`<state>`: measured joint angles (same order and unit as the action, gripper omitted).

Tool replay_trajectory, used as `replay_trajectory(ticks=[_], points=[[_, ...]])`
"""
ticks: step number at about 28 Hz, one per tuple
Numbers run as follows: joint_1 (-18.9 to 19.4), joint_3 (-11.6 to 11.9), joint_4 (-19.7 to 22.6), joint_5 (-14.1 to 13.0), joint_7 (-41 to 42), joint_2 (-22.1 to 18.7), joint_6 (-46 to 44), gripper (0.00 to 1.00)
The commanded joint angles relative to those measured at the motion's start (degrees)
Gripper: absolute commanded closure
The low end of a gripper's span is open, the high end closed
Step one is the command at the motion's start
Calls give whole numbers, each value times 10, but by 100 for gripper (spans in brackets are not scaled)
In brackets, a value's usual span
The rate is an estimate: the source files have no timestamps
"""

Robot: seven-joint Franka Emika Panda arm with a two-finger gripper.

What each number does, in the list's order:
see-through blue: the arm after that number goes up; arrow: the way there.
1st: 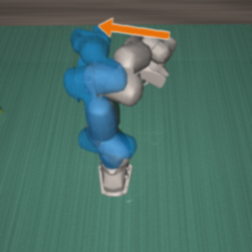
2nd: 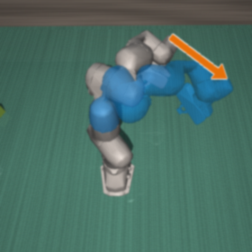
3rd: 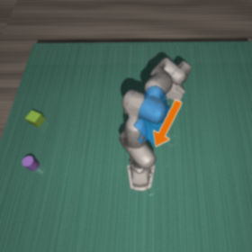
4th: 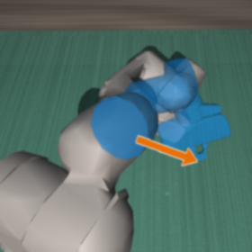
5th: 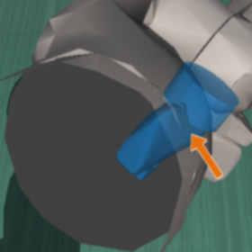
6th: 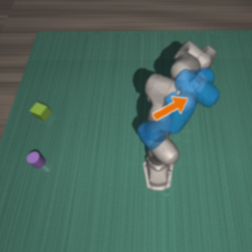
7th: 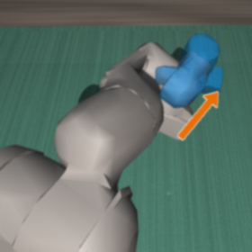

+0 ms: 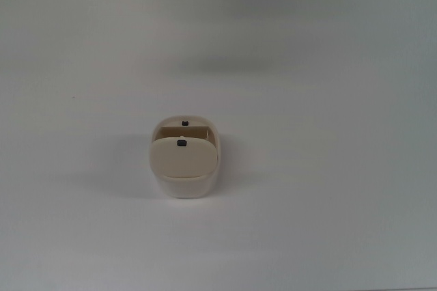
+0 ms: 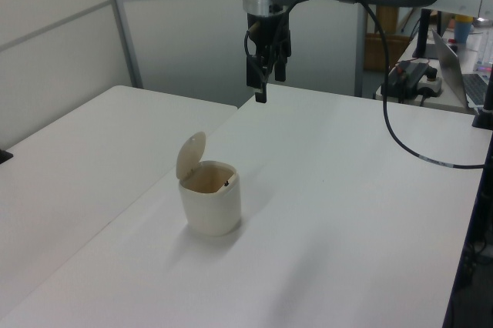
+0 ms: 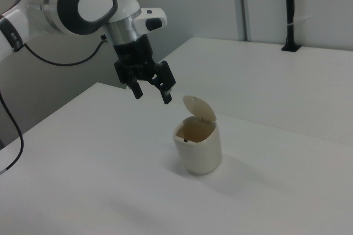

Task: Open the trash can

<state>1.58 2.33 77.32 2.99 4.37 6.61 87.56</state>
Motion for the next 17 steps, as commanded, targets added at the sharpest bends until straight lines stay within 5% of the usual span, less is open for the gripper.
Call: replay_trajectory(ticks=[1,17], points=[[-1,4,10,5,16,-8,-3,0],[1,1,10,3,20,-9,-3,0]])
